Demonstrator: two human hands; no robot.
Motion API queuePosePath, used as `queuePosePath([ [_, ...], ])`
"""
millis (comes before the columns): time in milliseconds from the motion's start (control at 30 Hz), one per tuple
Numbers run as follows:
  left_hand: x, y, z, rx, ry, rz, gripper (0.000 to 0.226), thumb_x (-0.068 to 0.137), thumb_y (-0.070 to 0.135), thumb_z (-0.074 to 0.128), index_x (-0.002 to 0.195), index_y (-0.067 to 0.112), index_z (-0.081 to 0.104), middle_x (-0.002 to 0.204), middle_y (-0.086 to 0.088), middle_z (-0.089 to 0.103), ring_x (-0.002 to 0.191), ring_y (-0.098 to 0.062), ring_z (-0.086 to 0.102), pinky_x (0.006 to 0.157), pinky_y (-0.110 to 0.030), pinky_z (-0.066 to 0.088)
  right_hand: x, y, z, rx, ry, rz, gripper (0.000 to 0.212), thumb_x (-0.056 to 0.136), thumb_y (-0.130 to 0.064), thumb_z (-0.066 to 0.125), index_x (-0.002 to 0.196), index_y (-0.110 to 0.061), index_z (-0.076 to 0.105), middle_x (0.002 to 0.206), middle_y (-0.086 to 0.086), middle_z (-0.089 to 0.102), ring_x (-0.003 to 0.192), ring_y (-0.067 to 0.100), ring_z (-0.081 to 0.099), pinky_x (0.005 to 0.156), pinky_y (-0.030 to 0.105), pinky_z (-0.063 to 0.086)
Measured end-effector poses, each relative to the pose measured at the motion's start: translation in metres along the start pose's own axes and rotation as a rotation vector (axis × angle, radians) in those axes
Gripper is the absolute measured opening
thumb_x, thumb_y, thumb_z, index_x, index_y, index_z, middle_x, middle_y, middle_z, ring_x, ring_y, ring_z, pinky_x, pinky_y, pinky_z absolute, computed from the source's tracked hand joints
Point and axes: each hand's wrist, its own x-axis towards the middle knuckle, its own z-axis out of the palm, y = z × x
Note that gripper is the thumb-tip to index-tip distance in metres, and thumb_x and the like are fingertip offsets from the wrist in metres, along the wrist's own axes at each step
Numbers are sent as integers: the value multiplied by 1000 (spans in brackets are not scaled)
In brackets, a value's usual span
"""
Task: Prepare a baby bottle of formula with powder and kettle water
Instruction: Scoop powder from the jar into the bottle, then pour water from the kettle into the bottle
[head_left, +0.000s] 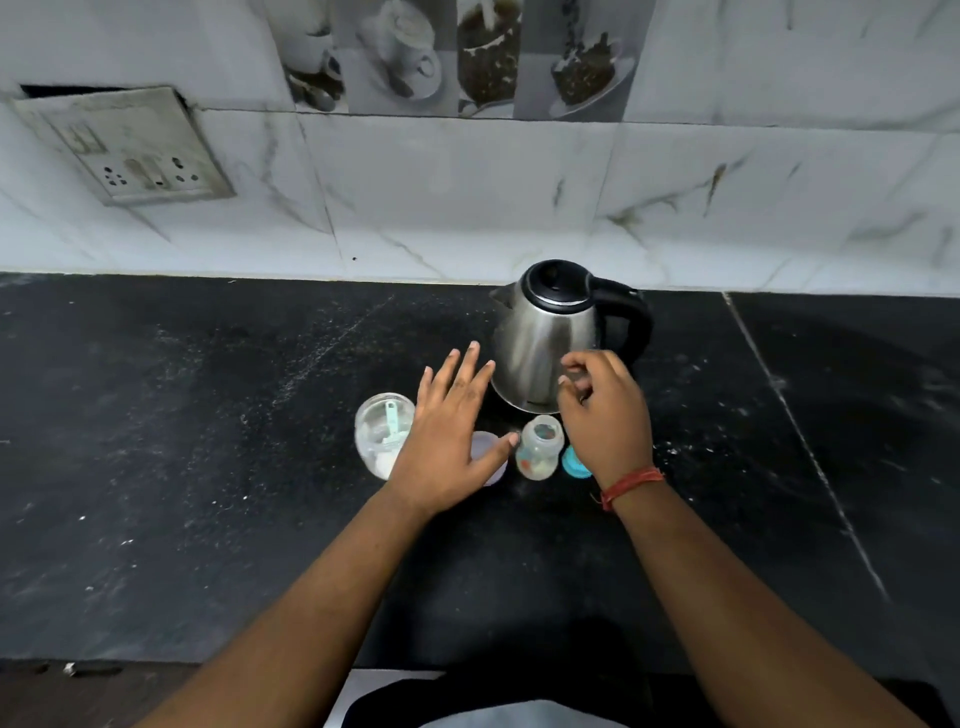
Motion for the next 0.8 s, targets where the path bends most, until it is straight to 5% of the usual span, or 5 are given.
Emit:
queuePosePath([
  [100,4,8,21,-10,-31,-33,85,96,63,49,163,18,21,174,4,6,161,-17,-2,129,-52,4,1,19,-17,-18,9,32,19,90,-11,64,108,-16,67,109,-5,63,76,-9,53,72,18,45],
  [467,5,20,67,-123,-108,-196,94,89,66,58,163,20,22,168,3,27,159,-13,3,130,-48,2,16,74,-47,40,12,194,28,90,-14,68,117,-17,63,116,-9,55,93,7,61,82,31,55],
  [667,10,20,76,-202,-134,-247,96,77,74,58,154,20,41,158,3,45,154,-15,26,129,-38,5,50,86,-48,193,-4,342,48,88,-14,73,132,-20,53,135,-3,49,115,11,56,95,27,50],
  [800,13,18,78,-270,-161,-287,73,77,68,64,139,31,53,136,15,59,135,-7,48,128,-44,15,77,91,-43,287,-125,373,63,87,-11,74,143,-22,47,148,0,41,127,14,51,103,30,46],
])
